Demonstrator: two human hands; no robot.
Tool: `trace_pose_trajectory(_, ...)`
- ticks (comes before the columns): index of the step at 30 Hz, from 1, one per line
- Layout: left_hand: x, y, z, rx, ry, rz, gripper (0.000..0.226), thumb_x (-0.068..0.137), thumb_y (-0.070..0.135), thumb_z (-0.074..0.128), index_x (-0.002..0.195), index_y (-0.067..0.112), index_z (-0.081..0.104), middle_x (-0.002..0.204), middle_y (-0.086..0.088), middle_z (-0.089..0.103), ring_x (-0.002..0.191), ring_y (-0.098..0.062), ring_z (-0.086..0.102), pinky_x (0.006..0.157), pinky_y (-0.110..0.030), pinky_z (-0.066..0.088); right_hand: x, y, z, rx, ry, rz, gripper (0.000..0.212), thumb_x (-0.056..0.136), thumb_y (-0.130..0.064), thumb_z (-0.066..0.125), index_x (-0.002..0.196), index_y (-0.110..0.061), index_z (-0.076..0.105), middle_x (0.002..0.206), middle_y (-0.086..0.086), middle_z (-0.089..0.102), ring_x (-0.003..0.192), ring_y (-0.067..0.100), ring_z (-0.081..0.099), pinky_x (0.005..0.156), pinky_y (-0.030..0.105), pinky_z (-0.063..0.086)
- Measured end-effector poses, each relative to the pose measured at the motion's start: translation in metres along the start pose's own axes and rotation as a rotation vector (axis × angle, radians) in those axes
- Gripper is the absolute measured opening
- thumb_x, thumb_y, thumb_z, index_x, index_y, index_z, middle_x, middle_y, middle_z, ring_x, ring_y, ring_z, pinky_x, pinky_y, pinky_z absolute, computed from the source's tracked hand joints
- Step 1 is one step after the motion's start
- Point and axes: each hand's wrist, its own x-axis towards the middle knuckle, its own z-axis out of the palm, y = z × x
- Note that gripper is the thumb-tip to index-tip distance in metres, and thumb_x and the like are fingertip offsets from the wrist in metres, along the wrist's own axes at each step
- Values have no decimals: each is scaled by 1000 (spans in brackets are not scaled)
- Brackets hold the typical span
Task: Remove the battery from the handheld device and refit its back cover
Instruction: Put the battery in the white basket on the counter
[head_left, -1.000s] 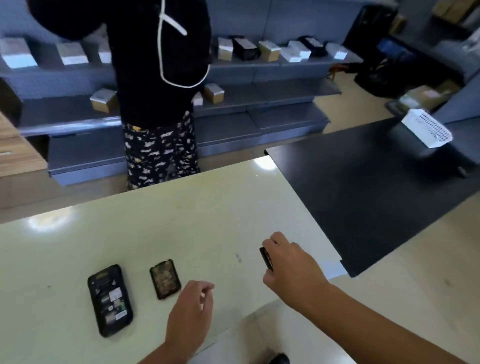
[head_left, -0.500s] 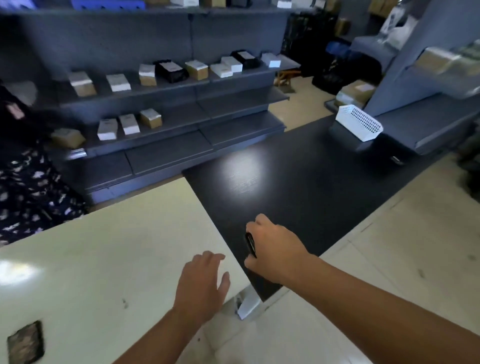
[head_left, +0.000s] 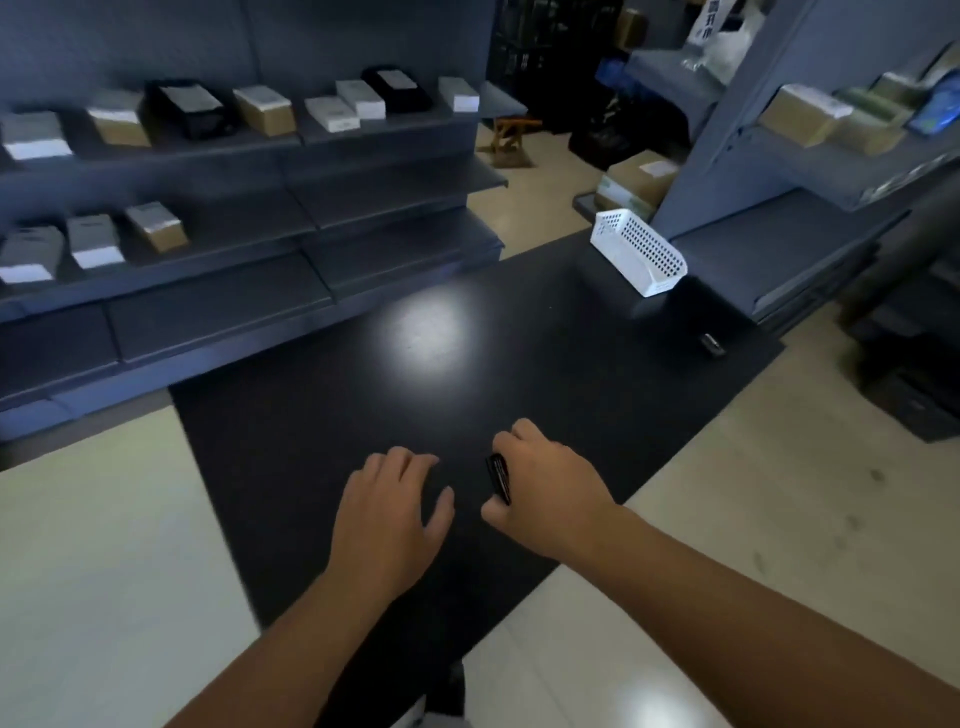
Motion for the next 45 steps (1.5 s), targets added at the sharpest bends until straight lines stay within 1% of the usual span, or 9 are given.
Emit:
trace_pose_trajectory(2,33,26,15,2,-7,0,43,91,46,63,125,19,66,111,3,67,98,-17,62,82,-33,52,19,33,-7,8,-8,-1,38,85,-35,69,116,-18,54,116,-1,48,87,21,58,69,32,52)
trace_pose_trajectory(8,123,95,52,70,4,37,39,90,45,63,120,21,69,104,1,65,92,-19,60,78,-35,49,68,125,-37,-10,-9,10,39,86,-35,66,118,-17,53,118,1,48,93,24,60,76,38,58)
trace_pose_trajectory(13,188,148,93,88,42,77,36,88,43,65,116,19,71,102,-1,64,91,-21,60,77,-36,49,111,213,-61,-9,9,-15,37,86,-35,66,116,-17,54,116,1,48,93,25,61,75,38,57)
trace_pose_trajectory(20,275,245,154,145,74,14,34,89,43,64,113,19,71,103,-1,63,91,-21,59,76,-35,48,171,355,-99,-28,28,-111,38,86,-37,67,114,-16,55,116,2,50,95,27,63,76,39,57)
trace_pose_trajectory(27,348,333,183,154,64,-83,35,88,42,66,115,20,70,106,1,65,95,-19,61,80,-34,51,221,469,-148,-6,20,-149,40,82,-39,70,113,-17,56,114,1,50,97,27,64,80,41,57)
trace_pose_trajectory(31,386,355,202,159,69,-145,41,88,42,65,121,19,66,106,0,65,96,-20,62,82,-35,51,259,513,-159,-5,-3,-165,38,82,-38,71,111,-18,57,110,-1,48,94,26,63,73,37,53)
trace_pose_trajectory(35,426,359,226,154,53,-208,44,89,44,63,125,18,65,109,0,67,99,-21,63,85,-37,51,305,541,-162,-5,-37,-176,41,80,-38,69,114,-17,57,115,0,51,94,28,64,77,42,56)
trace_pose_trajectory(41,490,344,272,122,-2,-282,50,92,49,57,132,20,61,117,0,65,107,-21,61,91,-37,50,379,573,-157,-8,-71,-193,40,83,-36,68,115,-15,57,114,0,50,94,26,64,73,36,52)
trace_pose_trajectory(45,519,340,290,107,-39,-297,51,91,50,56,132,19,61,115,0,64,103,-20,61,90,-36,51,428,591,-156,-1,-107,-195,38,84,-35,68,113,-13,57,115,2,50,92,27,63,74,38,54)
